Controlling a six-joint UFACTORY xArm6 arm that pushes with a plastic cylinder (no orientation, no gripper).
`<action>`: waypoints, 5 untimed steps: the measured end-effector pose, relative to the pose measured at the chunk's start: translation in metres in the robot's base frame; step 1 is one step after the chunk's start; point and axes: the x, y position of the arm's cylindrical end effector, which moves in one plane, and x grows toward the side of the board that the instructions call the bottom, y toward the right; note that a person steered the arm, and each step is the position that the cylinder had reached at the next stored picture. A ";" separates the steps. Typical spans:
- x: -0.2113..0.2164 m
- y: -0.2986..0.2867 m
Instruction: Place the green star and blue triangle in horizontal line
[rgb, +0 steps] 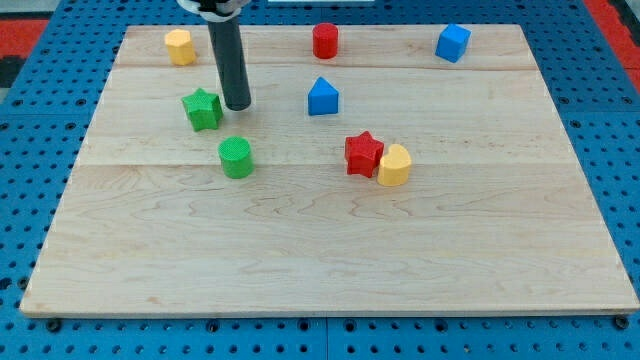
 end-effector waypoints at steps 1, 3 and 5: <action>0.009 -0.033; 0.043 -0.038; 0.043 -0.038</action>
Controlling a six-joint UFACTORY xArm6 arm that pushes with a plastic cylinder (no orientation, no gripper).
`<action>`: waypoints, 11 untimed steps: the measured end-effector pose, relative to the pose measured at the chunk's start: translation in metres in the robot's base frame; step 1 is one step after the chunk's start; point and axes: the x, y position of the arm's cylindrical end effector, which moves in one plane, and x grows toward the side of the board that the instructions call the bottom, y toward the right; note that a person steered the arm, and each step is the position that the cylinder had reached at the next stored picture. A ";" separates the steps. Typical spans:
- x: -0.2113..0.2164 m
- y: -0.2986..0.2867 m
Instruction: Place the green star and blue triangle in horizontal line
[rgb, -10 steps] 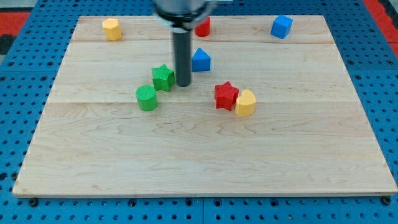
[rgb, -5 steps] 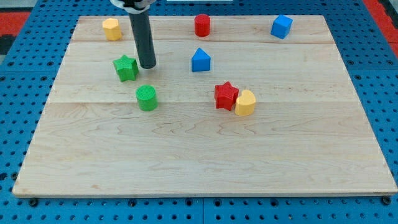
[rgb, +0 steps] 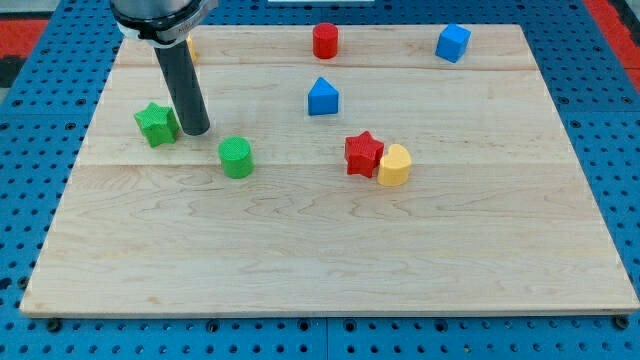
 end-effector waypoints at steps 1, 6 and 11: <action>0.000 -0.001; -0.049 0.107; -0.057 0.260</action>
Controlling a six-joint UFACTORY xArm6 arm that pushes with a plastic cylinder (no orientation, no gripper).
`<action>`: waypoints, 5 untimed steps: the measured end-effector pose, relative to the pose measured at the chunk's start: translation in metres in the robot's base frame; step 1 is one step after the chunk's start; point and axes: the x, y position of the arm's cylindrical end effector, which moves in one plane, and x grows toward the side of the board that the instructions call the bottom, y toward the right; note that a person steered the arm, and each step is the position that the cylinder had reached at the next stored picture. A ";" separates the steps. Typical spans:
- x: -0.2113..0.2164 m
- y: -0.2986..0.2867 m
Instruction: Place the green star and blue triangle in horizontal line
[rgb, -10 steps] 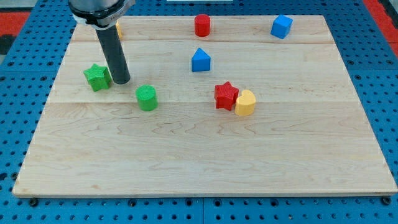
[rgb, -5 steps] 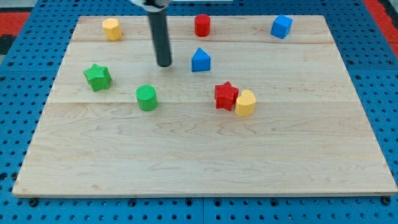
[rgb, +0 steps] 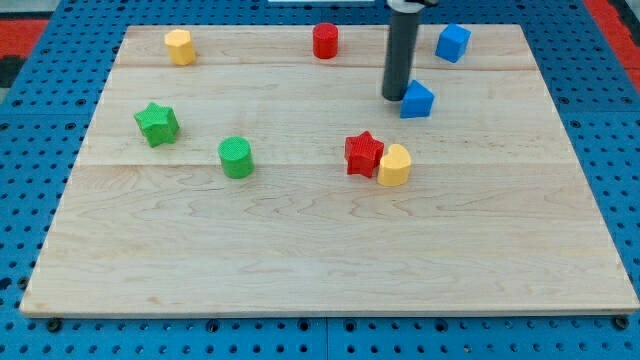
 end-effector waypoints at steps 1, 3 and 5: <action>0.004 0.029; 0.004 0.029; 0.036 0.063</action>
